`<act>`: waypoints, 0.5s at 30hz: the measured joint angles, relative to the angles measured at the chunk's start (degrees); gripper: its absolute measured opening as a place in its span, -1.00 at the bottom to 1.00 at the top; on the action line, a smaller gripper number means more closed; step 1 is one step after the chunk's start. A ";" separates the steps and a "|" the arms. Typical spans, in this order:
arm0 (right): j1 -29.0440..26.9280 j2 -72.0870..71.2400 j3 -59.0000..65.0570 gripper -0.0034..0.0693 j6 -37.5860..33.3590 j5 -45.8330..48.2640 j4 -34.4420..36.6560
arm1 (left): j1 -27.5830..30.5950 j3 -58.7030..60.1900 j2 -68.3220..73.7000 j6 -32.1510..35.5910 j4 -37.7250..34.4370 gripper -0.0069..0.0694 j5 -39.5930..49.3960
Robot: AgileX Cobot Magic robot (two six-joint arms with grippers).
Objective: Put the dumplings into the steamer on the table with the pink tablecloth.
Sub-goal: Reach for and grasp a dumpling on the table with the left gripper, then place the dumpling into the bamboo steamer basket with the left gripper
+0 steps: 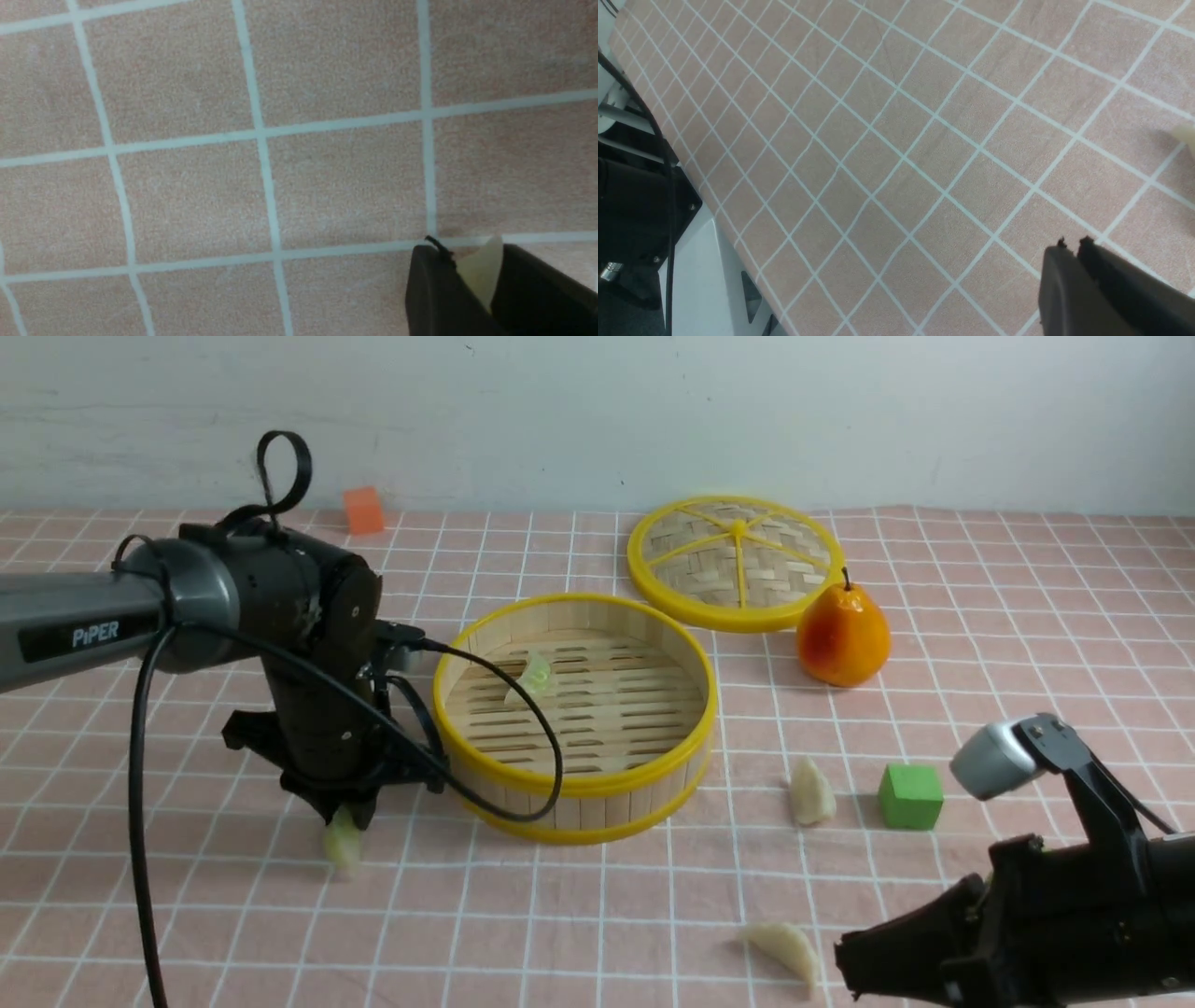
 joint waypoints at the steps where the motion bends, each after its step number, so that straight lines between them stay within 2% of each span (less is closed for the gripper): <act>1: 0.00 0.00 0.00 -0.78 -0.06 -0.22 0.00 | -0.26 0.11 -1.79 0.00 -0.81 -0.48 -0.68; 5: 0.00 0.00 0.00 -0.78 -0.96 -0.97 0.00 | -1.73 0.11 -7.14 0.00 -2.21 -0.48 -4.83; 7: 0.00 0.60 0.00 -0.78 -1.27 -1.34 0.08 | -4.24 0.00 -10.51 0.00 -3.34 -0.48 -11.39; 11: 0.00 2.20 0.00 -0.77 -1.47 -1.49 0.79 | -7.72 -0.20 -9.74 0.33 -3.71 -0.48 -18.55; 15: 0.00 3.85 0.00 -0.76 -1.52 -1.00 1.51 | -9.86 -2.65 -5.52 1.56 -2.09 -0.48 -20.90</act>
